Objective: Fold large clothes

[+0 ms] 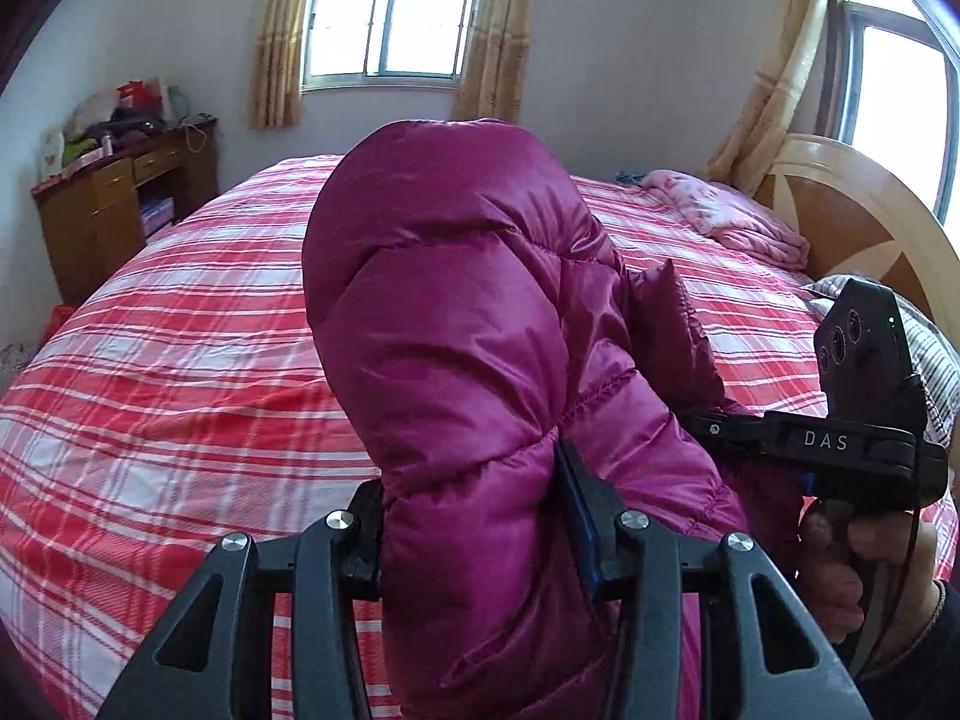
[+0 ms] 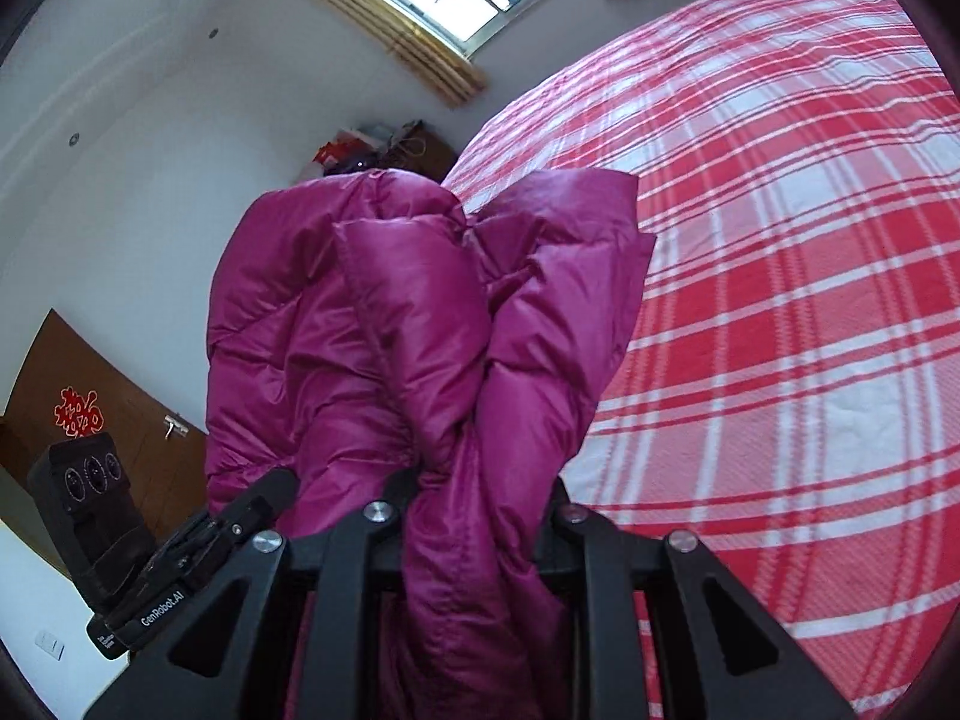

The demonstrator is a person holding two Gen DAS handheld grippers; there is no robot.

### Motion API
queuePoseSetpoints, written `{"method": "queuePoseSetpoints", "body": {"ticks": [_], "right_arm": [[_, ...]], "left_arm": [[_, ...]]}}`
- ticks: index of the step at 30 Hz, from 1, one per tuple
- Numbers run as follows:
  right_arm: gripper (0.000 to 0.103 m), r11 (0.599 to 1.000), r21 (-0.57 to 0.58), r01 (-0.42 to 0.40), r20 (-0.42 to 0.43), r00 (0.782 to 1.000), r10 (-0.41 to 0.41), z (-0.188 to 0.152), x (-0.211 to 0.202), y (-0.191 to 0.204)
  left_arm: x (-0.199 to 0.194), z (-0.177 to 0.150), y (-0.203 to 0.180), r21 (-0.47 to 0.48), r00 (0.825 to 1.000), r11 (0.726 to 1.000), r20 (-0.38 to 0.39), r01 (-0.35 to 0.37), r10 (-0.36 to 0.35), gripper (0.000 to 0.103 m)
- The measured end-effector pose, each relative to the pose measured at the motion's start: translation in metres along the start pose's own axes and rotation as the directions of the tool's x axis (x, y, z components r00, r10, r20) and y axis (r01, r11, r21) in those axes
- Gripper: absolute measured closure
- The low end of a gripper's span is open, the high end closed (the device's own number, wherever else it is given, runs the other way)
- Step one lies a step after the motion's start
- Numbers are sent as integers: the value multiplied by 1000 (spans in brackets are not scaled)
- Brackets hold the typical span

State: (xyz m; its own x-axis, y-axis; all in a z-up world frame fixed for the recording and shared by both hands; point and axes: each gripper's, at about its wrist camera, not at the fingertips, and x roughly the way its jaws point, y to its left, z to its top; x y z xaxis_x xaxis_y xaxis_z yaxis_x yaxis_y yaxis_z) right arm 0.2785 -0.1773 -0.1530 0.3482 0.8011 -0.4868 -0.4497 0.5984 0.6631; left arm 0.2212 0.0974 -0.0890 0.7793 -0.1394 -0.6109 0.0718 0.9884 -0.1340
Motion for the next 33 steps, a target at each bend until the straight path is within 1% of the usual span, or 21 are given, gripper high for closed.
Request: {"method": "queuePoseSetpoints", "body": {"ticks": [3,4,6,11,12,17,20,26,30,33], "right_arm": [[80,1000,-23,-9,-40,999,9,0,30,18],[80,1000,-27,-9,-51,999,8,10,45,14],[80,999,-39,-6,-73,997,3,12,63,20],[80,999,-36,8,-113,994,-12,15,92,23],[80,999,-33,12,-116,993,-15,30,98,18],[80,999,-21,26,-130,991,-29,38,112,18],[79,999,-18,34,-139,990,-36,40,117,18],[77,999,-12,47,-146,988,-49,44,122,20],[73,997,-30,74,-146,986,-77,46,127,19],[68,995,-42,89,-147,985,-94,44,128,20]], "left_arm": [[0,-6,25,-33,999,998,0,-52,52,57],[1,-9,31,-43,998,997,-3,-63,63,57],[2,-15,46,-64,997,995,-12,-77,76,57],[5,-27,69,-100,996,992,-38,-82,79,57],[7,-30,71,-103,996,991,-42,-83,79,57],[12,-35,83,-121,996,989,-51,-81,75,56],[15,-39,88,-137,994,986,-62,-93,85,50],[20,-47,94,-138,992,984,-75,-110,100,42],[23,-50,94,-122,989,983,-71,-139,131,33],[25,-51,96,-119,987,981,-70,-150,142,31]]}}
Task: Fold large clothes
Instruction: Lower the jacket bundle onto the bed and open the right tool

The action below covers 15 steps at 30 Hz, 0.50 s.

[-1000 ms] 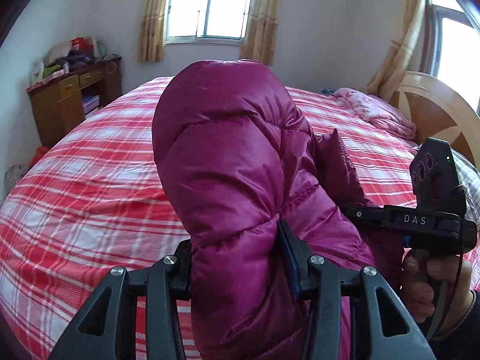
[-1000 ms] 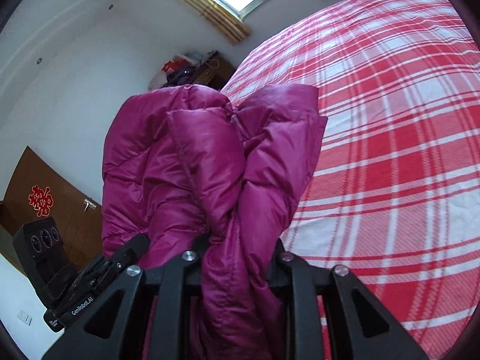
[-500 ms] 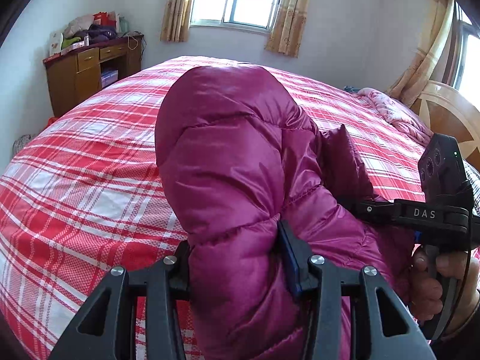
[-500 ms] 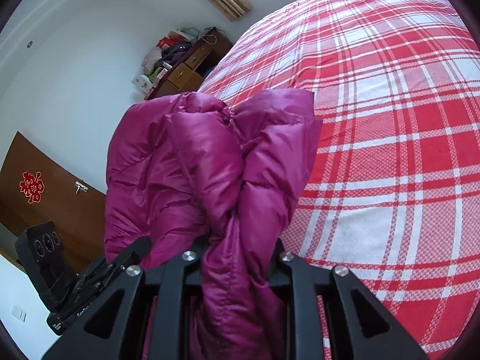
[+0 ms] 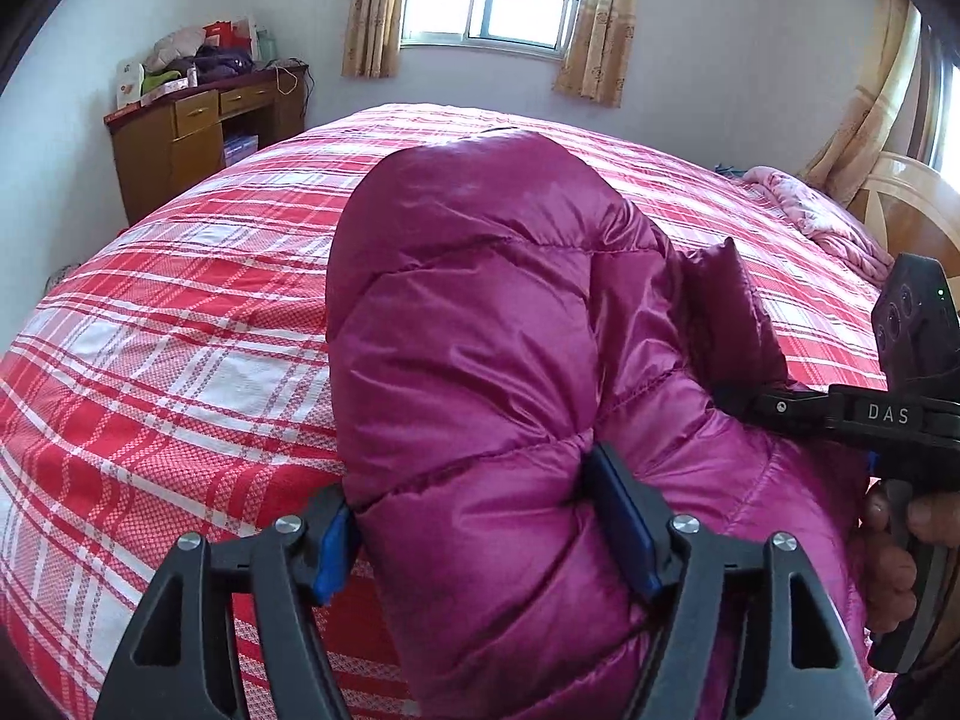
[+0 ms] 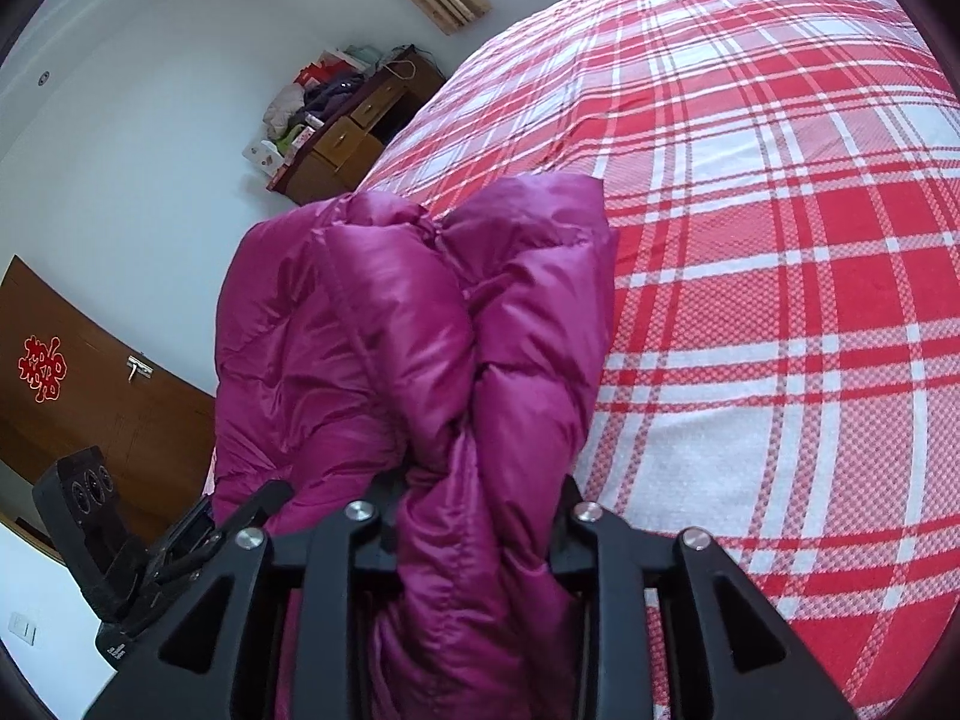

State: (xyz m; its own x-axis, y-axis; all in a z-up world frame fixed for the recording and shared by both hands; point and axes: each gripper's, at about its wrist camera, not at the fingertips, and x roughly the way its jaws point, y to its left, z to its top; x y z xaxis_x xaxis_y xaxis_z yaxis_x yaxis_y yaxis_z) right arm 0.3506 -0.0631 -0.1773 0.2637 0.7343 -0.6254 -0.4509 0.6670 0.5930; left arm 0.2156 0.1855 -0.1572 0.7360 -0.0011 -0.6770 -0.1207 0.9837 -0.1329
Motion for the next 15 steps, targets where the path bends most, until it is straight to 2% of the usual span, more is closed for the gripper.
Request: {"method": "queuePoseSetpoints", "body": {"ticks": [5,8,15], "right_arm": [[59,1000,-8,28,-3,1000,-28,0,2,0],[49,998,-12,57,4,998,-57,0,0,-1],[30,991,-21,131,79,988,-129,-6,-25,1]], "left_arm": [[-1,1,1,4,1000,1000,-5,-7,7,29],[-5,2,-1,10,1000,1000,-10,-21,21,29],[-28,3,-4,45,998,997,9,-70,69,29]]}}
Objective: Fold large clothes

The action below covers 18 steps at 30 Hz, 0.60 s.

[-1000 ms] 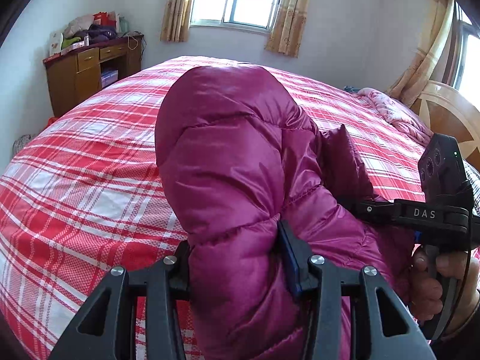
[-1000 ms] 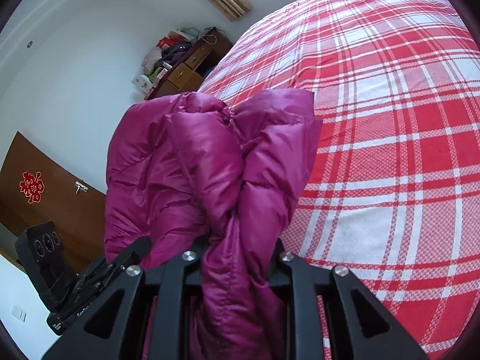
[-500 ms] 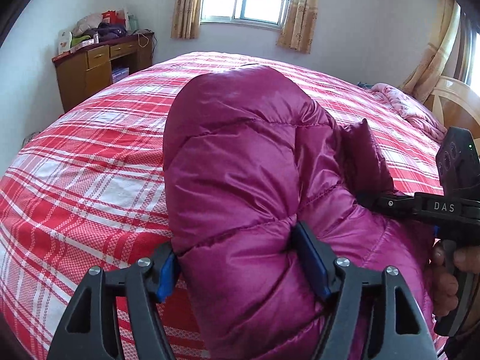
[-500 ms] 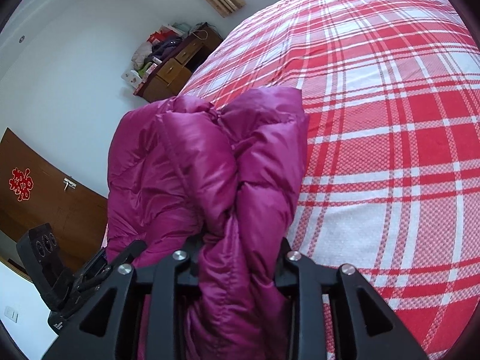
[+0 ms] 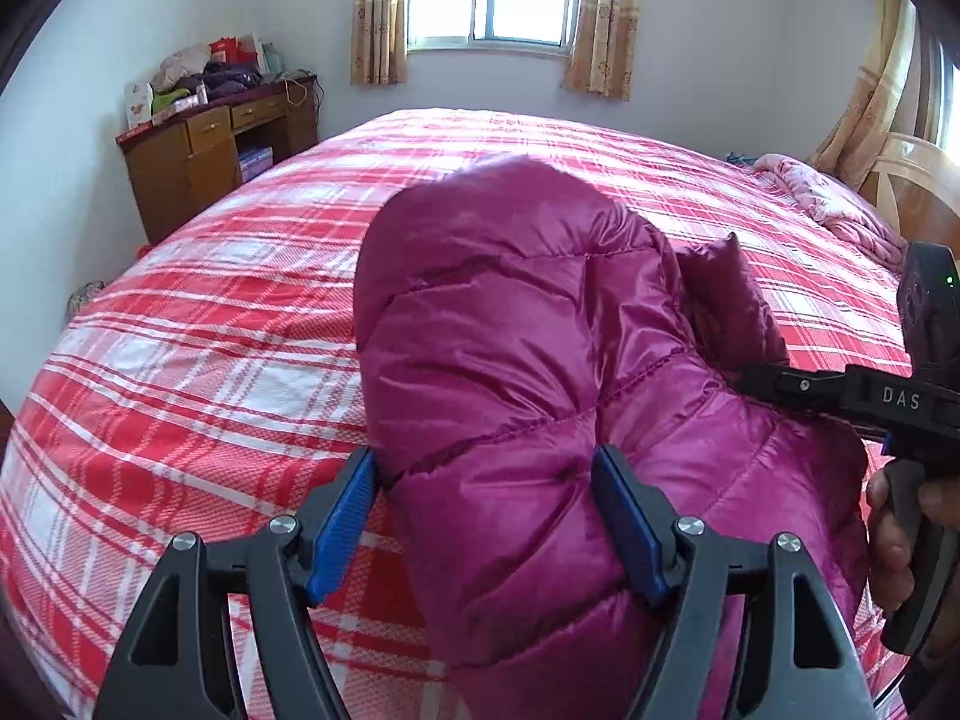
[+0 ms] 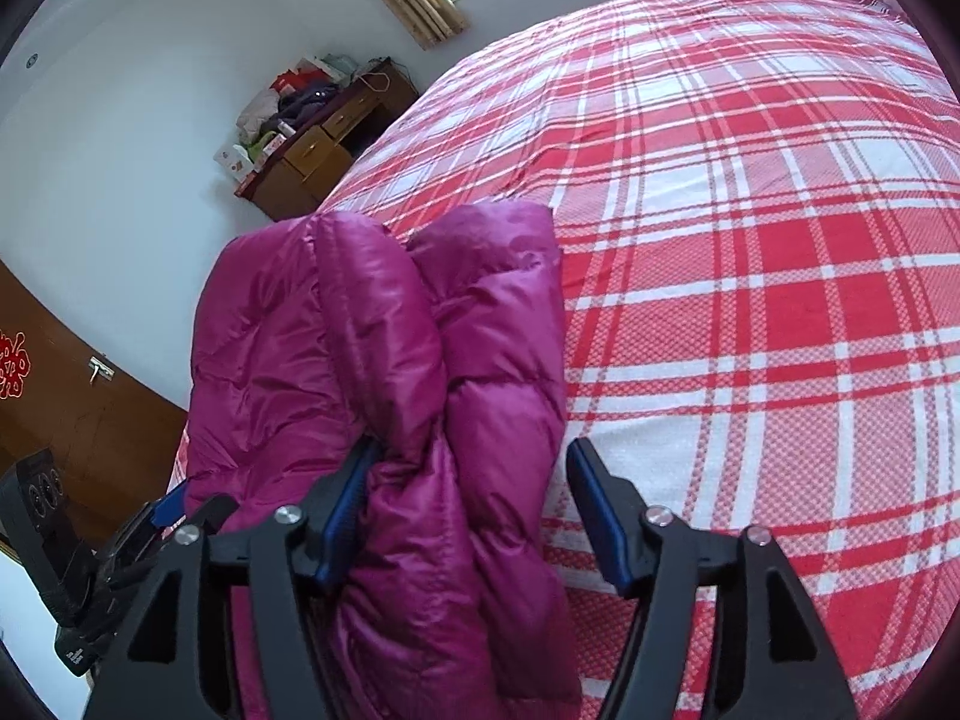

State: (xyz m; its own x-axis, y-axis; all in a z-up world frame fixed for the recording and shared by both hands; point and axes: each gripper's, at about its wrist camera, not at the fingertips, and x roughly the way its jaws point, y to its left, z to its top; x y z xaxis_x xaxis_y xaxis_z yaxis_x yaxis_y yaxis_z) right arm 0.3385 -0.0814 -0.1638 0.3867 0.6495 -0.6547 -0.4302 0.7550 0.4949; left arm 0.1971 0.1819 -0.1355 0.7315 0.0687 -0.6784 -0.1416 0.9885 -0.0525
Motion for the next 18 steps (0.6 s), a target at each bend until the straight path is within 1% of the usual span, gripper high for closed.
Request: {"method": "queuePoseSetpoints", "body": {"ticks": [2,6,8,11,13,18], "right_arm": [[28,1000,-8,19,37,999,-19,-2,-15,2],[27,998,-34,52,91,995,-49,-12,-45,11],[27,995,-60,80,121,990,-72,-19,-61,20],[23,990,-103,97,182,980,-77,-34,-90,39],[19,986,-132,107,217,973,-76,-39,-103,53],[18,973,-182,143,294,952,-85,-52,-132,85]], "left_arm": [[-12,0,0,6,1000,1000,26,-5,5,29],[-37,-1,-1,18,998,1000,63,1,-2,29],[-53,0,-3,30,995,1000,96,-3,0,29],[-78,0,-6,34,989,999,146,3,-8,29],[-95,2,-6,29,982,999,186,19,-24,29],[-130,8,-12,42,964,998,261,41,-51,25]]}}
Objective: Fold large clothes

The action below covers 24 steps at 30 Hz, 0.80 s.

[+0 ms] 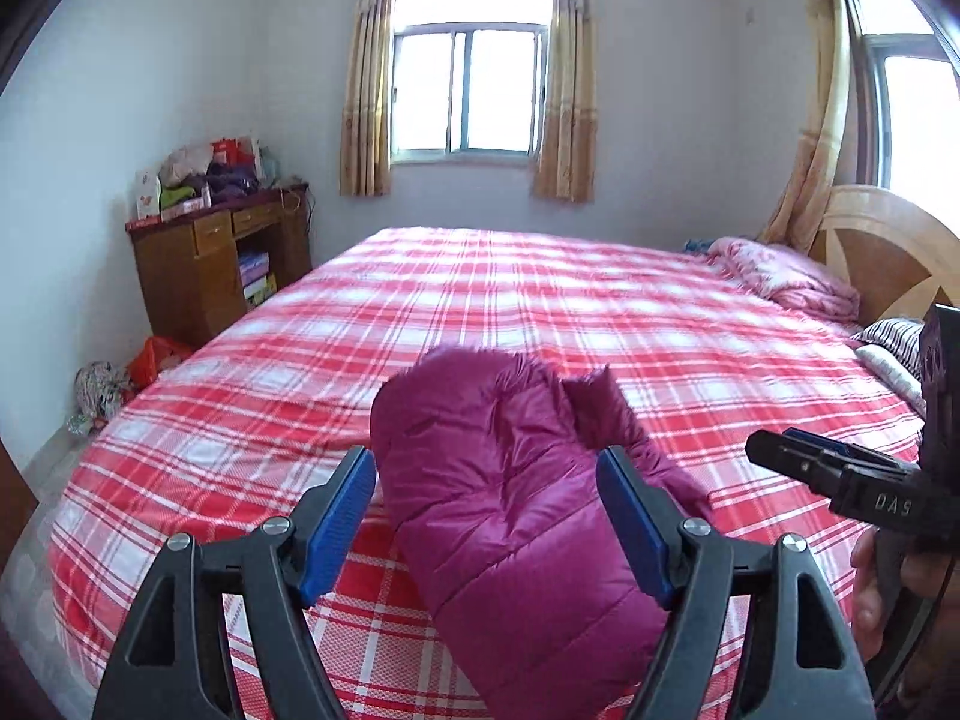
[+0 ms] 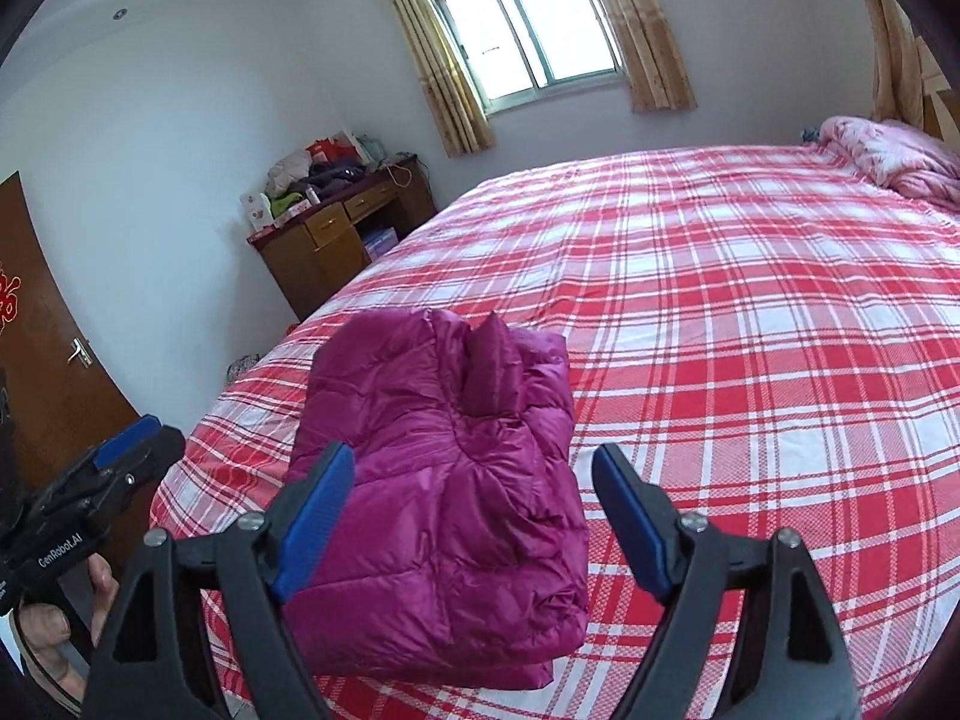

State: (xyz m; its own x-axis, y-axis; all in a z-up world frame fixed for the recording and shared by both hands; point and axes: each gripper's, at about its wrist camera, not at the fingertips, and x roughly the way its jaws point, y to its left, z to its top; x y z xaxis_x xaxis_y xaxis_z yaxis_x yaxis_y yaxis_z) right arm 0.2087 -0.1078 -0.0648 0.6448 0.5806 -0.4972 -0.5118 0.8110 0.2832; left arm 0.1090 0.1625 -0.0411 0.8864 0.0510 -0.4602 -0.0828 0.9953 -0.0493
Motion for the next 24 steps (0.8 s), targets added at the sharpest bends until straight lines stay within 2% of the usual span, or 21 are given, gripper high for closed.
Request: {"method": "queuePoseSetpoints", "body": {"ticks": [9,24], "right_arm": [[12,998,-51,29,85,996,-24,6,-42,25],[11,996,-81,33,106,994,-24,2,-54,35]], "left_arm": [[-28,11,-6,-4,997,999,67,37,-36,24],[-32,10,-4,-11,996,1000,82,20,-19,23]]}}
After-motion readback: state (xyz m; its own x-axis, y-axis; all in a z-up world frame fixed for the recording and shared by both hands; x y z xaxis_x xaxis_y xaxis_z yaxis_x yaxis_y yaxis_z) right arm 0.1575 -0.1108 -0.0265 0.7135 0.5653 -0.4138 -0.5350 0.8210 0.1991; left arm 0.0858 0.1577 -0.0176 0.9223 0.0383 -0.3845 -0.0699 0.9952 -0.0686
